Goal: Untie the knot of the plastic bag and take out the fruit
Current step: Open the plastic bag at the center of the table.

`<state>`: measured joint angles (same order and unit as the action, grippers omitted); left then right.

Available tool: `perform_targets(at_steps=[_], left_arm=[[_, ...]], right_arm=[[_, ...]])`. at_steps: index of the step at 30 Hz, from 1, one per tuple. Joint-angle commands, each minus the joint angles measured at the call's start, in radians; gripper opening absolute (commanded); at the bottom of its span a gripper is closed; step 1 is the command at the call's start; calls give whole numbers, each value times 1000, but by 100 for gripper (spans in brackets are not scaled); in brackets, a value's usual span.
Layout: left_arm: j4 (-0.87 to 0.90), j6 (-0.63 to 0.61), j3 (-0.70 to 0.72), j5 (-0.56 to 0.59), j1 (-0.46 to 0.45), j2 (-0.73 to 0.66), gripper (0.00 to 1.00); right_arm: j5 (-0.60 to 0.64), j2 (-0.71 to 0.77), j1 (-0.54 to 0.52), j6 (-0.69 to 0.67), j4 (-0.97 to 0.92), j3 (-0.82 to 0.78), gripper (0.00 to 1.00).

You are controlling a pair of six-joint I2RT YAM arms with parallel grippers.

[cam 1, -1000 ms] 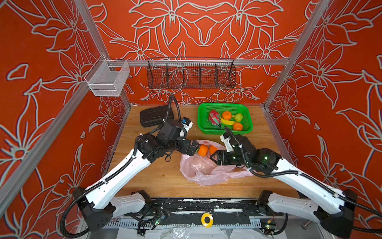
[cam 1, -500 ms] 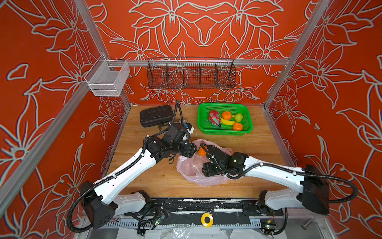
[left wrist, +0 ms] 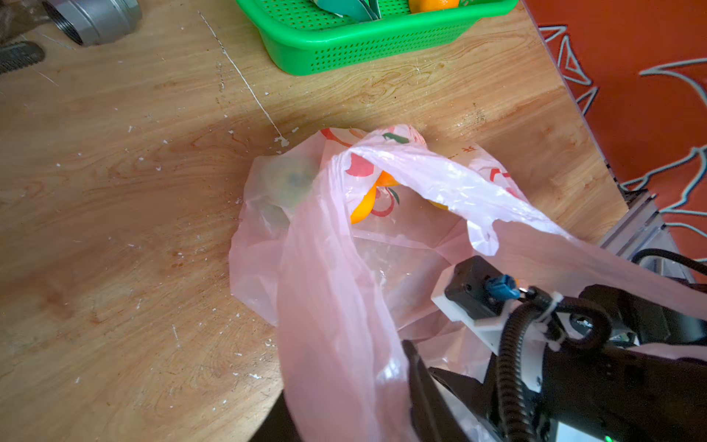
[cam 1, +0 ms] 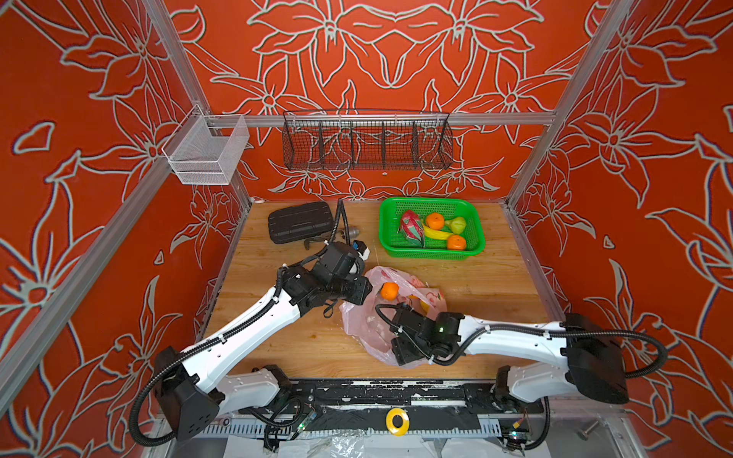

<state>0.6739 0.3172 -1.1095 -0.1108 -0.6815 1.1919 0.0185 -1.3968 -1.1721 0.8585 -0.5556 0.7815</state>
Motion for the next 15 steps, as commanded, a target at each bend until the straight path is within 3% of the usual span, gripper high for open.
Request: perform_targets(at_steps=[1,7,15], left_arm=[[-24,38,44,-45,2,-32,35],[-72,91,97,-79,2,-78,32],[-69,111,80,-93,1,-107,27]], right_arm=[[40,-36,-19,43,-10,-24,75],[71,-31,-25,50,-8,16,80],[257,99,-13,77,39,77,87]])
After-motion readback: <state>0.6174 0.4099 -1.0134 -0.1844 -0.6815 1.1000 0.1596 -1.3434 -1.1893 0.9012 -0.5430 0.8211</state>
